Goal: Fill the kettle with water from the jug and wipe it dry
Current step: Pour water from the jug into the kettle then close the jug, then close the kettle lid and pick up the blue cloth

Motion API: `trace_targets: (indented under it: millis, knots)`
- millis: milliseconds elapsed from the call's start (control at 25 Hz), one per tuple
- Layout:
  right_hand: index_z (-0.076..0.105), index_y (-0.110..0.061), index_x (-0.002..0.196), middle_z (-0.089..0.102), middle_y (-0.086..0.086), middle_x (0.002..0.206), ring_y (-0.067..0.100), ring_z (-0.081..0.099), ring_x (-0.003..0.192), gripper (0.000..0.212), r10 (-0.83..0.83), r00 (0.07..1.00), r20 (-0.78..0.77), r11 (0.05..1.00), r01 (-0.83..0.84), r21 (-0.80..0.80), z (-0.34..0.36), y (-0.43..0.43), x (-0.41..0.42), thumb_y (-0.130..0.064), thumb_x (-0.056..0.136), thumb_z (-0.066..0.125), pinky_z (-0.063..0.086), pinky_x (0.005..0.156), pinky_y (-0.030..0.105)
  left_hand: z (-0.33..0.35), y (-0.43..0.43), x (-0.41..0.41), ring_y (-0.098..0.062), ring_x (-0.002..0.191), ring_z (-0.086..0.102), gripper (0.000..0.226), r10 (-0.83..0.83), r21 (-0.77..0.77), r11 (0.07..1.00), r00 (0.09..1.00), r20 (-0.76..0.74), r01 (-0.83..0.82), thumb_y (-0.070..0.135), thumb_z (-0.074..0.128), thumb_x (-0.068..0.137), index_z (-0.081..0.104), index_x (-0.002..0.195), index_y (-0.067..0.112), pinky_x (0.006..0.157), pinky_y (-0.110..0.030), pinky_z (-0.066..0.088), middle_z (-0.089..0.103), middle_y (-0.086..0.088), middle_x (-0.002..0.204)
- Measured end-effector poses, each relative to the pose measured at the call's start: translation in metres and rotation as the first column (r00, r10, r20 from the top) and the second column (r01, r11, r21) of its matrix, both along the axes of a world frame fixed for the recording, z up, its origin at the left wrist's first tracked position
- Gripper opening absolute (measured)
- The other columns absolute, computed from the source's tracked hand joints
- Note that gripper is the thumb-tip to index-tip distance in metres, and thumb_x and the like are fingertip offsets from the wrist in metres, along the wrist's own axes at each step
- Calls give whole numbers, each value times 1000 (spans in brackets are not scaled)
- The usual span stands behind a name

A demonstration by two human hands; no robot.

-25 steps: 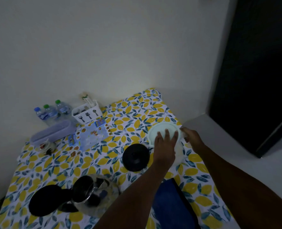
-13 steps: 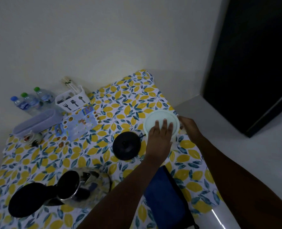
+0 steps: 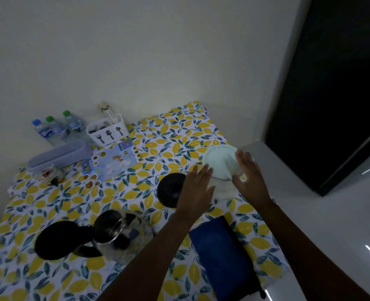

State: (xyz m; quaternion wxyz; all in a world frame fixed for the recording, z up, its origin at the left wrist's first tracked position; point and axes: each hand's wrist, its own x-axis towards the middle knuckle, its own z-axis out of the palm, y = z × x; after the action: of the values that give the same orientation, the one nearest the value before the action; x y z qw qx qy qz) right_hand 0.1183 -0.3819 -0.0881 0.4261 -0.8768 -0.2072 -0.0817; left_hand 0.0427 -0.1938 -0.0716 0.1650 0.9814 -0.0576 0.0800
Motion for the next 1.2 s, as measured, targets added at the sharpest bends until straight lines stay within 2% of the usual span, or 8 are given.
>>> trace_targets:
  millis: [120,480,640,800,920,1040,1120,1200]
  knots:
    - [23,-15,151,18,0,159,22,8,149,77,125,988,93,982,-110,-153,10,37,-45,-33,85,59,5,118,44,11,41,-47,-27,149,15,53,85,-63,995,996,40,-83,33,43,100,30,148,15,121,-43,17,29,-5,158]
    - [-15,-24,148,-15,-8,158,13,-16,146,113,441,892,-100,821,-446,-356,-15,194,-146,-83,70,41,-4,119,43,20,172,-190,-27,147,23,46,360,-69,933,926,114,-354,29,46,100,37,144,17,121,-45,20,39,-6,153]
    - [-8,-20,153,-10,-1,162,15,-8,148,120,401,888,-226,819,-458,-346,-19,235,-161,-69,71,64,4,120,44,20,212,-240,-35,148,12,54,546,-58,834,805,233,-549,25,53,97,33,146,14,120,-51,15,25,-13,158]
    - [11,-17,153,14,6,162,25,20,147,114,354,858,-372,858,-456,-236,-19,250,-162,-45,69,82,28,114,42,28,217,-256,-29,150,2,77,750,-443,615,657,73,-652,23,56,96,5,153,18,117,-44,27,-1,-9,163]
    - [33,-15,145,39,9,151,28,41,134,99,366,851,-377,872,-455,-182,-17,251,-163,-37,65,87,41,100,40,33,212,-257,-21,149,10,85,756,-664,480,654,-18,-573,18,60,94,-1,153,18,118,-35,26,5,-4,163]
    - [49,-17,130,57,8,129,26,54,118,79,436,827,-354,873,-485,-58,-13,248,-166,-29,63,89,43,89,33,39,208,-249,-14,143,26,79,664,-647,607,742,93,-462,18,63,91,13,152,22,108,-20,29,24,-2,160]
    - [53,-16,126,60,5,123,23,56,114,71,469,817,-336,861,-508,-32,-11,245,-168,-29,65,88,45,90,34,41,205,-236,-22,142,32,63,531,-493,773,833,157,-400,24,61,92,30,147,19,112,-35,35,37,-6,154]
    - [53,-15,126,60,5,124,21,56,114,69,485,810,-329,856,-517,-12,-10,244,-170,-29,67,87,46,91,34,37,203,-222,-31,144,27,53,374,-314,890,923,87,-331,28,60,94,42,142,15,115,-50,32,42,-9,151]
